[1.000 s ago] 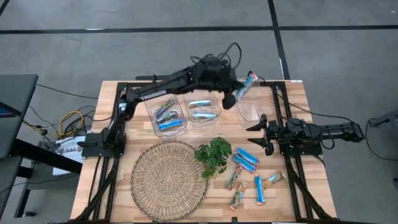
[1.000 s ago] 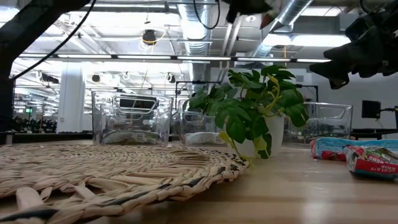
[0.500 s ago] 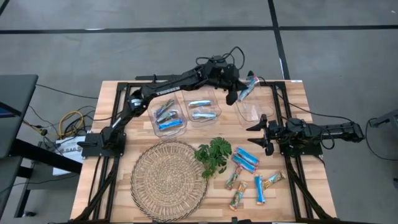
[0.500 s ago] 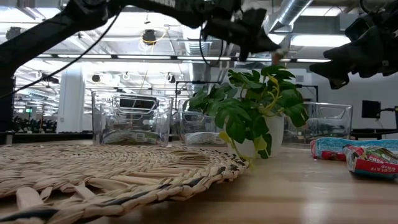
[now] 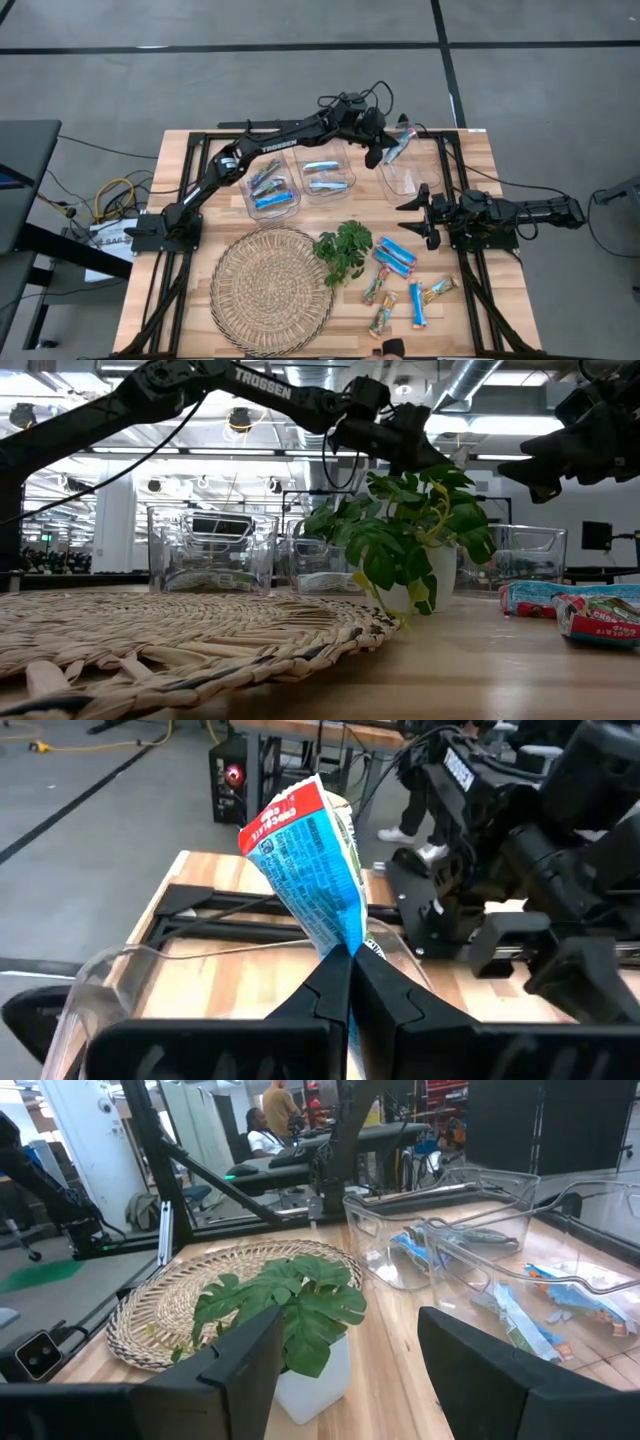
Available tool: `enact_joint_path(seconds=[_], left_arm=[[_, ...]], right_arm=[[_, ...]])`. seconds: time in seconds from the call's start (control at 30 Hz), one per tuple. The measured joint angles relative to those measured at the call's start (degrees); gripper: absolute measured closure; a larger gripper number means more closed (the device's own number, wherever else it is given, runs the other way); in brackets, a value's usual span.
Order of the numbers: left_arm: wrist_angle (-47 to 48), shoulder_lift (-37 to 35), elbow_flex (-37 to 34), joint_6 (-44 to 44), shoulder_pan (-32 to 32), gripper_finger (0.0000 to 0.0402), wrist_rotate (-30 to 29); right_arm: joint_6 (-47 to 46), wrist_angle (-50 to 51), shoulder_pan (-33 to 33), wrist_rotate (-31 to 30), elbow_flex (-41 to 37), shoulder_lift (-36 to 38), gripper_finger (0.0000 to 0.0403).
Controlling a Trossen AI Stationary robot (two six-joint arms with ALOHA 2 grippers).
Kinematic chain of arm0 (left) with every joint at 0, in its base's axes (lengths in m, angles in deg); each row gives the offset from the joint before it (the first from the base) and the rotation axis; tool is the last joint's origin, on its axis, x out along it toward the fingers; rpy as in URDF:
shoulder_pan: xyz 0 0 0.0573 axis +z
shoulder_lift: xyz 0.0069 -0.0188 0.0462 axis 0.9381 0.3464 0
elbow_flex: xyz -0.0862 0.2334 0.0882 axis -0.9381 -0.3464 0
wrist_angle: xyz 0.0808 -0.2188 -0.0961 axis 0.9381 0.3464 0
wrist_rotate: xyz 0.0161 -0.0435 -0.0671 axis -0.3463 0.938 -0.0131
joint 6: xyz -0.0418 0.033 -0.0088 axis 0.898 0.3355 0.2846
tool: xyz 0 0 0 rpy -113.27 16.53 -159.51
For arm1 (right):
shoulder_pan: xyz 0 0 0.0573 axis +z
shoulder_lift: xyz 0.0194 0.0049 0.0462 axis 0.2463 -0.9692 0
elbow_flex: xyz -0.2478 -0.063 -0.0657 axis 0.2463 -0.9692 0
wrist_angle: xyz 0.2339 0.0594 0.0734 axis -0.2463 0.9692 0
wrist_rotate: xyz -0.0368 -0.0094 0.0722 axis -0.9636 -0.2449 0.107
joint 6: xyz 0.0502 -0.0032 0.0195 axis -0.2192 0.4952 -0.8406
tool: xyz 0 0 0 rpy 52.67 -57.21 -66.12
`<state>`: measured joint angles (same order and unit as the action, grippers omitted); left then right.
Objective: Pick and place Granola Bars by type
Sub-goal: Put the red granola bar into the right transparent bin
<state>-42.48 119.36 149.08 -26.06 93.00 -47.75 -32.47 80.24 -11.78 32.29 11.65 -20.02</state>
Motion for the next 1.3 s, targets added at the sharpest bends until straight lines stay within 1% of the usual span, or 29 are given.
enact_joint_path(seconds=[0.2, 0.3, 0.37, 0.43, 0.53, 0.73, 0.8, 0.9, 1.0, 1.13, 1.2, 1.3], left_arm=[[-1.7, 0.8, 0.1, -0.2, 0.3, 0.0401, -0.1], [-3.0, 2.3, 0.0, 1.2, 0.5, 0.0398, 1.4], [-4.5, 3.1, 0.0, 1.4, 0.5, 0.0386, 3.0], [-6.1, 3.9, 0.1, 1.4, 0.5, 0.0364, 4.1], [-7.8, 4.7, 0.1, 3.0, 0.7, 0.0319, 6.0], [-8.0, 4.8, 0.1, 4.9, 0.9, 0.0223, 3.1], [-8.1, 4.8, 0.1, 5.7, 0.9, 0.02, 3.8], [-9.0, 4.8, 0.1, 7.7, 0.9, 0.0178, 5.9], [-9.0, 4.7, 0.1, 9.2, 0.6, 0.0172, 9.2], [-9.2, 4.4, 0.1, 10.4, 0.0, 0.0179, 12.4], [-9.3, 4.4, 0.1, 10.5, -0.5, 0.0186, 11.7], [-8.9, 4.1, 0.0, 7.4, -1.8, 0.0198, 7.5]], right_arm=[[0.0, 0.0, 0.0, 0.0, 0.0, 0.0, 0.0178], [0.0, 0.0, 0.0, 0.0, 0.0, 0.0, 0.0178], [0.0, 0.0, 0.0, 0.0, 0.0, 0.0, 0.0178], [0.0, 0.0, 0.0, 0.0, 0.0, 0.0, 0.0178], [0.0, 0.0, 0.0, 0.0, 0.0, 0.0, 0.0178], [0.0, 0.0, 0.0, 0.0, 0.0, 0.0, 0.0178], [0.0, 0.0, 0.0, 0.0, 0.0, 0.0, 0.0178], [0.0, 0.0, 0.0, 0.0, 0.0, 0.0, 0.0178], [0.0, 0.0, 0.0, 0.0, 0.0, 0.0, 0.0178], [0.0, 0.0, 0.0, 0.0, 0.0, 0.0, 0.0178], [0.0, 0.0, 0.0, 0.0, 0.0, 0.0, 0.0178], [0.0, 0.0, 0.0, 0.0, 0.0, 0.0, 0.0178]])
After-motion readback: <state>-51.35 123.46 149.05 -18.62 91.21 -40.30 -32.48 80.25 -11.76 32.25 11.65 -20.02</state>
